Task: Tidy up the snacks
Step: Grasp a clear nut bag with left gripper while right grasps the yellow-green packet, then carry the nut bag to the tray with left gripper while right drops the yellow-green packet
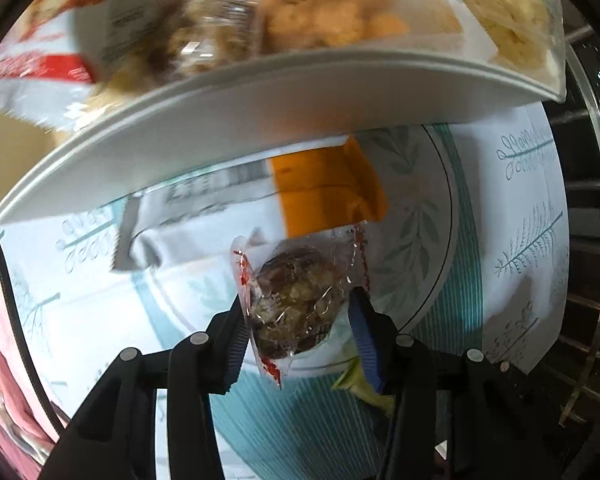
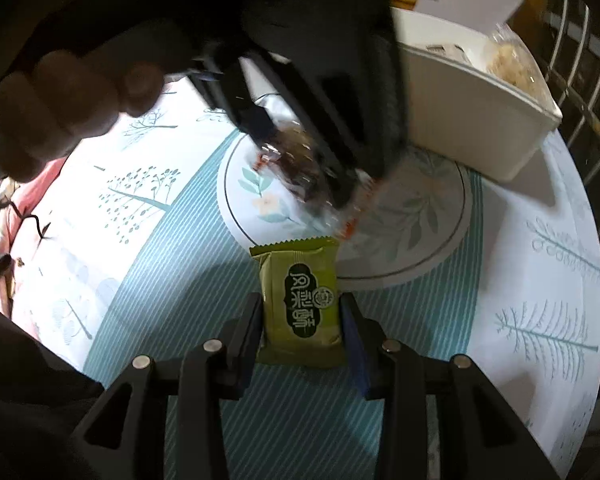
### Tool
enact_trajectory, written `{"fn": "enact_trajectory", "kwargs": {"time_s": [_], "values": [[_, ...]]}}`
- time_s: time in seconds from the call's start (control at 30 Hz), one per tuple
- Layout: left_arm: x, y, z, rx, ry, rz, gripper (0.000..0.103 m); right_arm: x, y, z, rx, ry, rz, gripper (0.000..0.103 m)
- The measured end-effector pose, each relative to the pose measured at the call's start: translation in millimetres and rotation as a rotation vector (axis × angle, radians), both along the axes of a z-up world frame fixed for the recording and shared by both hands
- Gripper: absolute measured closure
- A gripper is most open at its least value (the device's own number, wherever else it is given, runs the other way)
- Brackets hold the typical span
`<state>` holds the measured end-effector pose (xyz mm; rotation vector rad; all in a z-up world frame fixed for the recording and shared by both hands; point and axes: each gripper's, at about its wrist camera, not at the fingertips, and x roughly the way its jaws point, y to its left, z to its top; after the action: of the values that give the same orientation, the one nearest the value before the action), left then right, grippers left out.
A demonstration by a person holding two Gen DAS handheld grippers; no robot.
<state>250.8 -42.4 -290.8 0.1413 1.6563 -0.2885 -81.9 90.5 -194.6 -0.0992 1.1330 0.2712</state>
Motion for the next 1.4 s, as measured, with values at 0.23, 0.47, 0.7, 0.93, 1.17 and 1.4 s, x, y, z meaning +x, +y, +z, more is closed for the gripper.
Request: {"fn": "enact_trajectory", "kwargs": {"time_s": [0.23,0.47,0.7,0.93,1.17,1.4], "values": [[-10,30,31,0.023,-0.016,0.072,0.057,6,-21,16,0.001,0.031,-0.022,0.067],[-12,72,75,0.014,-0.021,0.182,0.057,12,-33,57,0.007,-0.022,0.015,0.067],[-2,110,139,-0.037,-0.114,0.246,0.057,39,-29,96,0.045,-0.111,0.035,0.067],[28,122,186,-0.029,-0.232,0.260,0.064,80,-37,145,0.057,-0.218,0.040,0.067],[69,116,226,-0.067,-0.375,0.274,0.074,120,-45,177,0.051,-0.310,0.023,0.067],[83,99,236,-0.160,-0.458,0.252,0.075,155,-59,187,0.049,-0.344,-0.056,0.066]]}}
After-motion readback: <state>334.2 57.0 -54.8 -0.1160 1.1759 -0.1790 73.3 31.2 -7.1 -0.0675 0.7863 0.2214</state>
